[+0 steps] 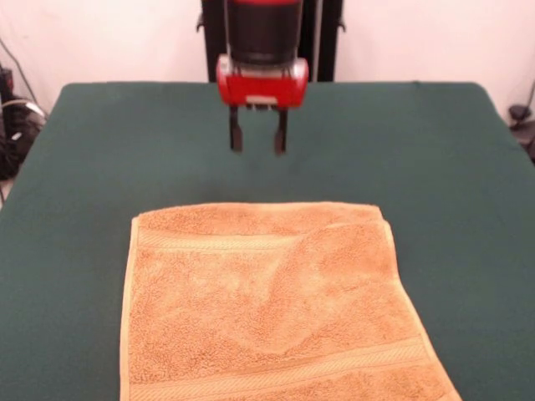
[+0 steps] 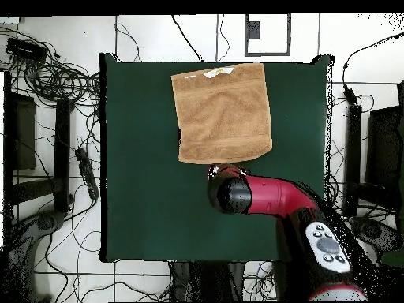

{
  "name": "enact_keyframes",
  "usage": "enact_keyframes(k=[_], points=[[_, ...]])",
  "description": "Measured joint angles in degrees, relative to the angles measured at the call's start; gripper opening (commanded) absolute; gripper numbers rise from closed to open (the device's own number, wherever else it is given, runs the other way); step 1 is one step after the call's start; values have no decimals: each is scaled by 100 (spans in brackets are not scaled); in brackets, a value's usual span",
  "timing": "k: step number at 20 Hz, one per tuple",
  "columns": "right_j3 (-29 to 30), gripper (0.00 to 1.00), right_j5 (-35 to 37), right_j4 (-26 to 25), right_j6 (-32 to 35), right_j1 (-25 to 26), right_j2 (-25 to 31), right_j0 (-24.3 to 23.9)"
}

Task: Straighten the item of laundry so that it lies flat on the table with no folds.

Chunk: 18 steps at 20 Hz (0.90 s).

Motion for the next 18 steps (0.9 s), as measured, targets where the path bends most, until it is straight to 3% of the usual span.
enact_keyframes(k=[7, 18], points=[[345, 100, 766, 93, 0, -688, -1, -106], [290, 100, 745, 86, 0, -541, 1, -58]])
